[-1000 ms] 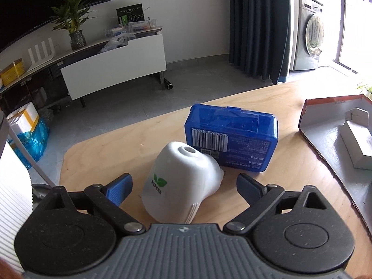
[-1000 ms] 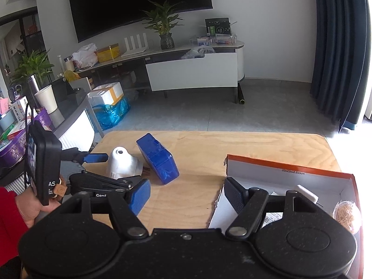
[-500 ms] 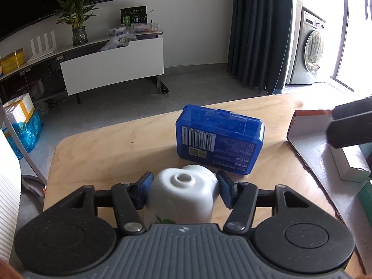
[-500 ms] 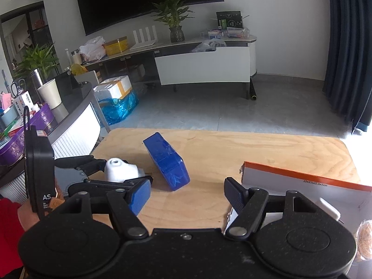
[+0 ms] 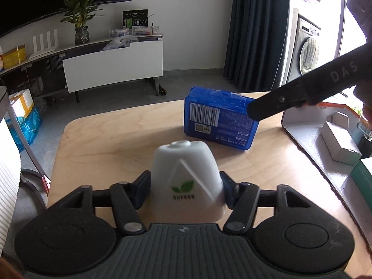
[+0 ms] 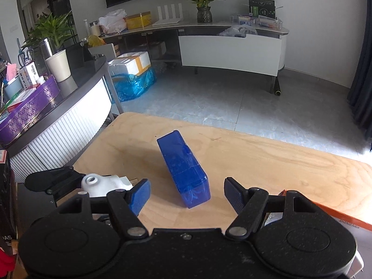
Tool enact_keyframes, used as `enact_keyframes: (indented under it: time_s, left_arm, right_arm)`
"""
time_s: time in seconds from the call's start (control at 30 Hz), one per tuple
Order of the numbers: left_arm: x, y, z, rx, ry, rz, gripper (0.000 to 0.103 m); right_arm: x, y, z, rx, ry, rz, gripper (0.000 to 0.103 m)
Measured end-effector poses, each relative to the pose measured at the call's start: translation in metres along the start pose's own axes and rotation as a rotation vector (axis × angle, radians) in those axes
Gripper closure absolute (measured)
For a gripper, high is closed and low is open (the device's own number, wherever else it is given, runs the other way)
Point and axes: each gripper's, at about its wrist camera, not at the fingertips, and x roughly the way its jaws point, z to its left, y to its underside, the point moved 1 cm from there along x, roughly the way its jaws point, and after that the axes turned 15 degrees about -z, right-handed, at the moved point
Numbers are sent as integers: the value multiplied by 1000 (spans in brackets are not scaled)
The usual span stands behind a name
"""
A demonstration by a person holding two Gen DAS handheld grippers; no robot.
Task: Organize rigid objects
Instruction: 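Grasp white plug-in diffuser with left gripper while right gripper grasps blue box, then carry white diffuser with left tool while right tool carries blue box over tray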
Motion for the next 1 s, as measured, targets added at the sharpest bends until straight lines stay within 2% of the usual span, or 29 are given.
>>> enact_keyframes:
  time_s: [0.13, 0.37, 0.47, 0.5, 0.53, 0.57, 0.6, 0.77, 0.93, 1.0]
  left_arm:
    - [0, -2, -2, -4, -10, 2, 48]
    - [-4, -15, 3, -76, -116, -37, 48]
    - [-3, -16, 10, -107, -188, -31, 48]
    - [-2, -17, 13, -129, -204, -23, 48]
    - [-2, -18, 16, -149, -218, -17, 48]
    - [-2, -18, 18, -168, -232, -9, 48]
    - [-3, -19, 19, -181, -242, -5, 48]
    - [-10, -28, 15, -199, -281, 2, 48]
    - [-29, -35, 1, -198, -284, -4, 48]
    - [-40, -34, -6, -219, -283, -2, 48]
  right_arm:
    - [17, -1, 2, -29, -5, 16, 20]
    - [52, -1, 11, -89, -24, 66, 20]
    - [67, 1, 12, -84, -17, 81, 21]
    - [72, 3, 12, -78, -13, 94, 29]
    - [76, 6, 12, -75, -9, 110, 51]
    - [79, 9, 13, -74, -11, 122, 59]
    - [79, 11, 15, -70, -13, 127, 62]
    - [54, 18, 18, 4, 6, 71, 62]
    - [5, 17, 26, 52, 18, 6, 62]
    - [-13, 19, 32, 34, 29, -7, 62]
